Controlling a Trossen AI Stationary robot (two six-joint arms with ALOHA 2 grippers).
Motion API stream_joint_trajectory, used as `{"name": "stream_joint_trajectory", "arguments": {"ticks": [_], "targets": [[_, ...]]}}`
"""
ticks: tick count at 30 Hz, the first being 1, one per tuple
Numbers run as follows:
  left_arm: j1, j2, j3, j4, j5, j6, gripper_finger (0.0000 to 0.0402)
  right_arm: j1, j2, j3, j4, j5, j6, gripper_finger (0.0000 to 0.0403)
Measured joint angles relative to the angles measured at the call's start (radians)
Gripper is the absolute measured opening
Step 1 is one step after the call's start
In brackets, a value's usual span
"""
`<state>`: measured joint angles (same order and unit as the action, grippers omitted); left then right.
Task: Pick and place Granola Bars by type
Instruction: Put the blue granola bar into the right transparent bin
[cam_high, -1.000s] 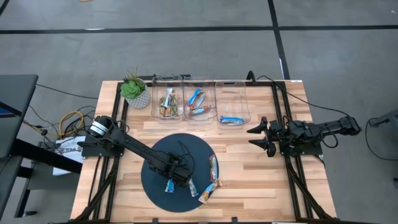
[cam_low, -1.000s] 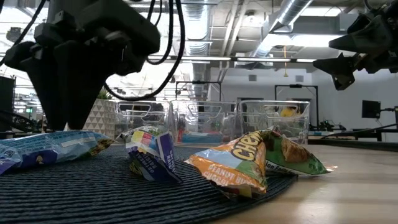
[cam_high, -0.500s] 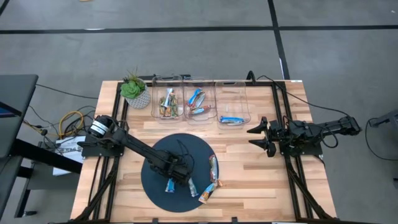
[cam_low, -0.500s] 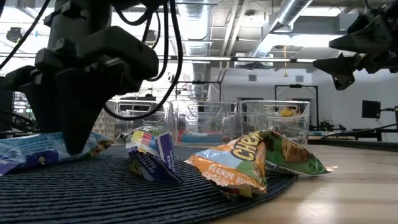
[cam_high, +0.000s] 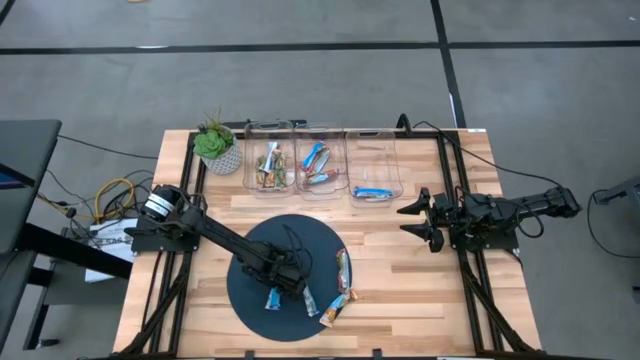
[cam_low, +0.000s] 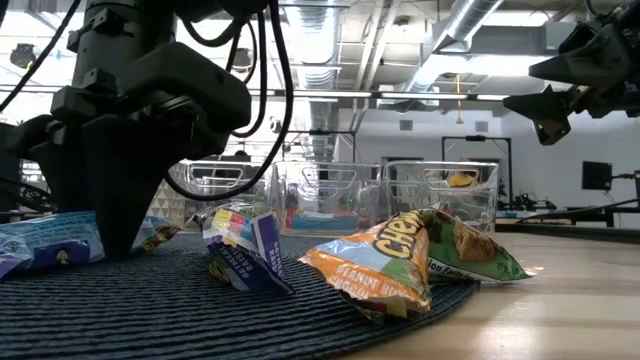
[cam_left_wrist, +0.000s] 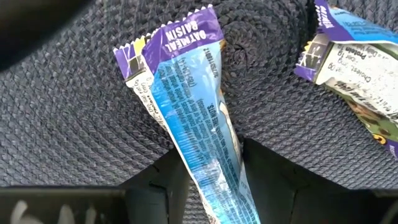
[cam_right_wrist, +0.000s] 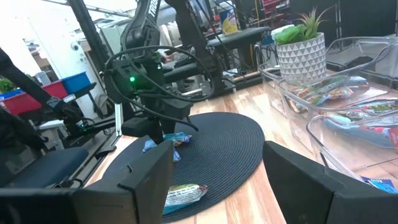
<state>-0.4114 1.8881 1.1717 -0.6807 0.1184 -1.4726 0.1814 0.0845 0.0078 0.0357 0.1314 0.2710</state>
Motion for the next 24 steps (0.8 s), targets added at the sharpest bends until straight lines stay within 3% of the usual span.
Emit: {"name": "stream_joint_trajectory", "arguments": {"ticks": [17,24], "targets": [[0.007,0.001,-0.001,0.028,0.000,0.037,0.0138,0.000,0.000,0.000,0.000,0.000,0.000,0.0244],[0.008,0.002,-0.001,0.030,-0.003,0.038,0.0091,0.000,0.000,0.000,0.000,0.000,0.000,0.0244]]}}
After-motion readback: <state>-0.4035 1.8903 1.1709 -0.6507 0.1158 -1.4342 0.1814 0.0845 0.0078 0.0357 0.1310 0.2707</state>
